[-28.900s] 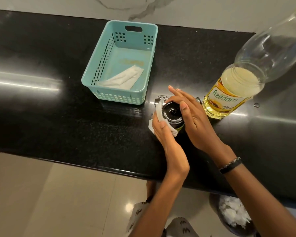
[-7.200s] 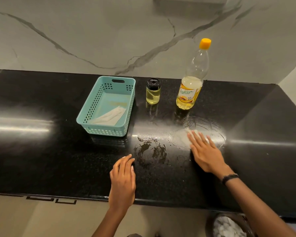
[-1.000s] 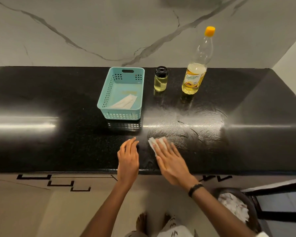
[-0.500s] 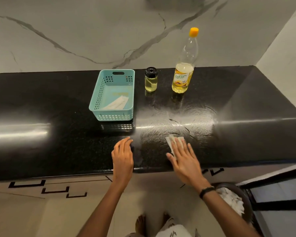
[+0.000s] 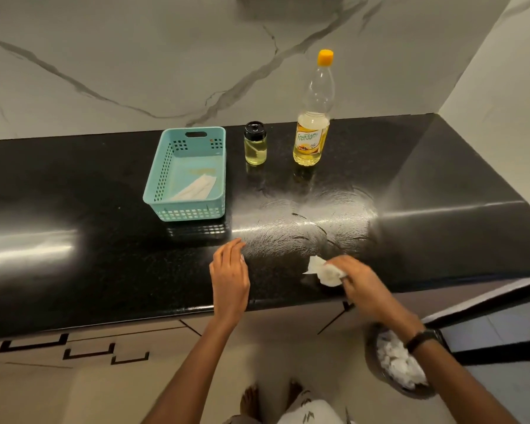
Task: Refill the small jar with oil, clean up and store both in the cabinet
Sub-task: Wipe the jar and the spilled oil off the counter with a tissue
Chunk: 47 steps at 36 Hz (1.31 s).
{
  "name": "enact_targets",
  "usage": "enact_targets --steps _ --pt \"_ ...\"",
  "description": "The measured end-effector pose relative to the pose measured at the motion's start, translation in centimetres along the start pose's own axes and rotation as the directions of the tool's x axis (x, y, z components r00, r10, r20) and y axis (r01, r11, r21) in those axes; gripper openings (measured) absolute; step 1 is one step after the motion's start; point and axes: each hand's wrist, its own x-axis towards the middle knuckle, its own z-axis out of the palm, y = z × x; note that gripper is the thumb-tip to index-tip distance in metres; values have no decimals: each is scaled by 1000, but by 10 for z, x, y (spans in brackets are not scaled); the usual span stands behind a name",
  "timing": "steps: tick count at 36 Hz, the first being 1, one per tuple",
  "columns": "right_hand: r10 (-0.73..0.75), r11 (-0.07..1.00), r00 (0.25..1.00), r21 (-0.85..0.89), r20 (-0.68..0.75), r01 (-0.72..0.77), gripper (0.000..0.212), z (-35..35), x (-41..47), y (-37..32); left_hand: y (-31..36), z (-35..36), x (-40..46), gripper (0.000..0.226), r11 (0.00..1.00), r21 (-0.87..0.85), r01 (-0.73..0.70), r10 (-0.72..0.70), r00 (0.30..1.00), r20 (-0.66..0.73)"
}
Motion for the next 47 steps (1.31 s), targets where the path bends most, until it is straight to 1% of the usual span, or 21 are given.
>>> enact_targets --steps 2,4,6,7,9,10,12,14,17,20,22,24,28,32,34,35,37,41,44,47 --pt "88 996 996 19 21 -88 30 -14 11 3 -1 2 0 39 1000 6 5 -5 1000 1" --pt "162 987 986 -14 48 -161 21 -23 19 8 1 4 0 39 1000 11 7 -7 1000 6" --pt "252 966 966 -79 56 -247 21 -23 23 11 1 5 0 39 1000 15 8 -8 1000 8" --pt "261 957 965 -134 12 -257 22 -21 23 12 1 5 1 39 1000 17 10 -10 1000 9" --pt "169 937 973 -280 -159 -208 26 -11 23 14 1 5 1 38 1000 21 11 -11 1000 9" --pt "115 930 963 -315 -242 -190 31 -5 22 13 1 6 1 38 1000 21 10 -10 1000 8" --pt "54 951 928 -264 -370 -161 37 7 19 11 0 6 1 37 1000 18 11 -11 1000 6" --pt "19 968 913 -220 -407 -118 38 20 14 10 0 8 1 37 1000 26 7 -7 1000 6" --pt "-21 974 926 -216 -377 -66 42 47 0 11 -1 8 0 37 999 50 0 -1 1000 7" --pt "-16 966 942 -248 -335 -72 49 71 -18 7 0 9 -1 37 997 80 -5 4 1000 7" --pt "6 972 953 -222 -302 -77 53 81 -22 -4 1 10 -1 36 996 84 -1 1 1000 4" --pt "-11 972 967 -229 -256 -49 53 90 -18 -18 1 10 -2 36 997 76 0 0 1000 1" --pt "-136 959 985 -263 -109 103 52 104 -8 -49 2 9 -3 37 999 47 3 -2 1000 -13" --pt "-270 917 963 -299 21 264 52 113 -8 -63 1 10 -3 38 1000 15 -1 1 1000 -18" --pt "-306 898 951 -320 39 302 52 110 -14 -57 2 9 -3 38 1000 27 -3 4 1000 -17" --pt "-305 896 952 -328 31 298 52 107 -17 -50 2 9 -3 37 999 38 -4 5 1000 -16" --pt "-267 909 963 -338 -20 245 52 94 -22 -32 2 9 -3 37 999 47 3 -2 1000 -14" --pt "-83 934 987 -357 -134 30 51 64 -27 5 0 10 -3 37 998 66 4 -4 1000 0" --pt "37 915 988 -392 -153 -95 52 42 -30 29 0 10 -3 36 996 91 9 -9 1000 0" --pt "116 898 982 -407 -151 -169 54 23 -28 46 1 10 -3 35 993 117 10 -10 1000 6"
